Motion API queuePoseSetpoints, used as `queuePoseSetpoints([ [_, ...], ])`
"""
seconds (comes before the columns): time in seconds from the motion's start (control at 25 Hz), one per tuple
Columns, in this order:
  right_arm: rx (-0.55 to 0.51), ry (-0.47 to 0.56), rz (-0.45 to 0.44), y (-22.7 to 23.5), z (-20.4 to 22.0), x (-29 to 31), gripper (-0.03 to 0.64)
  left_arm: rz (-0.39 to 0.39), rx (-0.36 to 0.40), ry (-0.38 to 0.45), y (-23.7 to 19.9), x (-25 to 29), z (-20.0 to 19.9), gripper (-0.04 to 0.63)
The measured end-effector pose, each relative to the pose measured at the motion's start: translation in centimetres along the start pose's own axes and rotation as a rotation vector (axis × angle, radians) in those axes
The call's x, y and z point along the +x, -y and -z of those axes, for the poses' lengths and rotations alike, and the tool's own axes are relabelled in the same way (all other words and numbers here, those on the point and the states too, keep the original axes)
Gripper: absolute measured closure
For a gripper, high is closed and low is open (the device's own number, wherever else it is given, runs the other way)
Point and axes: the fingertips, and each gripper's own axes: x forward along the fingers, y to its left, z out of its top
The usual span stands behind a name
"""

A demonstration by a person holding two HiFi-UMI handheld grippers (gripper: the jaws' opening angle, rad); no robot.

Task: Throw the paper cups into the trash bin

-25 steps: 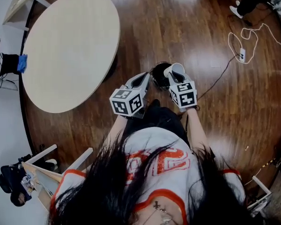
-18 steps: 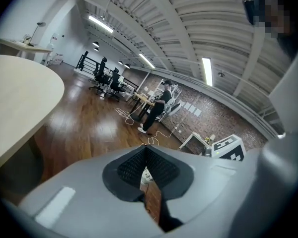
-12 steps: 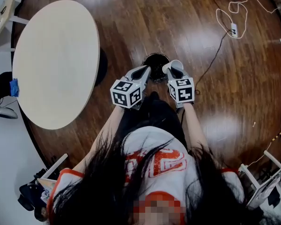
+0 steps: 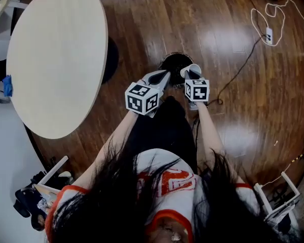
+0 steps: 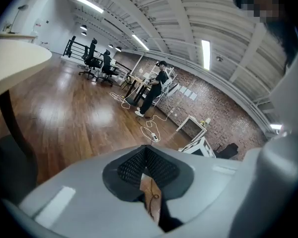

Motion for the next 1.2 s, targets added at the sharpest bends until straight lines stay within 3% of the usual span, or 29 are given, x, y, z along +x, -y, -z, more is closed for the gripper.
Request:
queuePoseSetpoints([
  [0.24,-0.028,-0.121,0.01,2.7,6.1,8.4,0.583,-0.027,-0.022,0.009,-3.9,2.7,2.5,0.595],
  [0.28,-0.024,-0.139,0.005,3.0,6.7,9.4,0.551,-0.034,-0.02,0.003,-4.4,2.9,3.0,0.595],
  [0.32,-0.022,-0.153,-0.001,3.1,7.1,10.1,0.509,-0.04,-0.019,-0.004,-4.8,3.0,3.5,0.595],
  [0.52,0.03,-0.179,-0.004,3.2,7.9,10.8,0.511,-0.066,-0.039,-0.007,-5.6,1.6,4.3,0.595],
  [0.76,0.076,-0.048,-0.007,1.5,3.7,6.6,0.569,-0.079,-0.081,0.014,-4.6,-0.9,3.1,0.595],
  [0.92,0.109,0.038,-0.055,-0.5,0.6,2.2,0.609,-0.053,-0.078,0.026,-2.1,-2.1,1.0,0.595],
  [1.2,0.17,0.155,-0.124,-3.8,-4.5,-7.1,0.615,-0.033,-0.099,0.09,2.4,-4.7,-3.1,0.595],
])
